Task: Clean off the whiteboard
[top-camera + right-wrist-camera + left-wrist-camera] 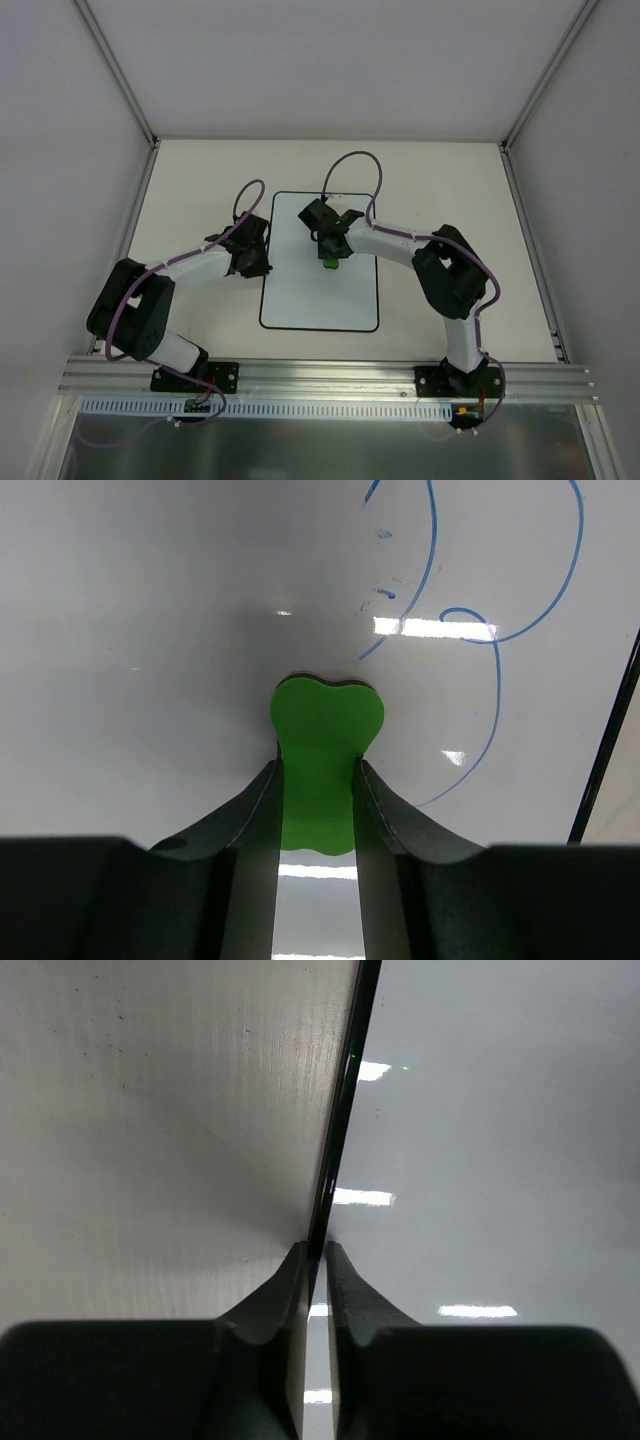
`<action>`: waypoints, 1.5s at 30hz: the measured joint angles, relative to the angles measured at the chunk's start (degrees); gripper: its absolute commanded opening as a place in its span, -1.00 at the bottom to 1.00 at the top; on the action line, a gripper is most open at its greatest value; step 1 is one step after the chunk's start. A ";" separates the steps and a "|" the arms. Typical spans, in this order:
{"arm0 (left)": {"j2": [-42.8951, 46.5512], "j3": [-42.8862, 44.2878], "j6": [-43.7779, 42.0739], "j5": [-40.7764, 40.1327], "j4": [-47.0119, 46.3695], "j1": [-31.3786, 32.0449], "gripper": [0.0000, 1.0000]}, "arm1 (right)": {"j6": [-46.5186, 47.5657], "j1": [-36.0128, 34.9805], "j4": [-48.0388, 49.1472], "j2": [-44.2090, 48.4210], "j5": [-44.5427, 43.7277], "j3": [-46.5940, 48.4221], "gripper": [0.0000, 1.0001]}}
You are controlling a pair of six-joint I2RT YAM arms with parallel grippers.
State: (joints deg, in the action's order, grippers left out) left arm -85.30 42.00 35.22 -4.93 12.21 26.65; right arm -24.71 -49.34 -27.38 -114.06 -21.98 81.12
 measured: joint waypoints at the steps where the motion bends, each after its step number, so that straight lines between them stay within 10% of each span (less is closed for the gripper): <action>1: -0.02 0.17 -0.09 -0.15 0.31 -0.02 -1.00 | 0.48 0.07 0.09 0.00 0.04 0.00 -0.73; 18: -2.14 2.54 -0.09 0.00 1.88 0.04 -1.00 | 1.53 13.90 -1.70 7.52 -0.02 -9.57 -0.99; 34: 0.04 -0.44 -0.39 1.97 -0.26 0.00 -1.00 | 6.51 1.70 -3.56 -3.41 8.41 5.97 -0.99; 45: 2.73 -3.58 0.26 6.47 -1.29 0.81 -1.00 | 5.73 15.13 -5.16 -3.67 8.81 6.80 -0.99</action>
State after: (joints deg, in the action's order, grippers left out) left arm -82.56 38.41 35.48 1.54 10.92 27.46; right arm -18.98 -34.22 -32.53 -117.73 -13.17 87.92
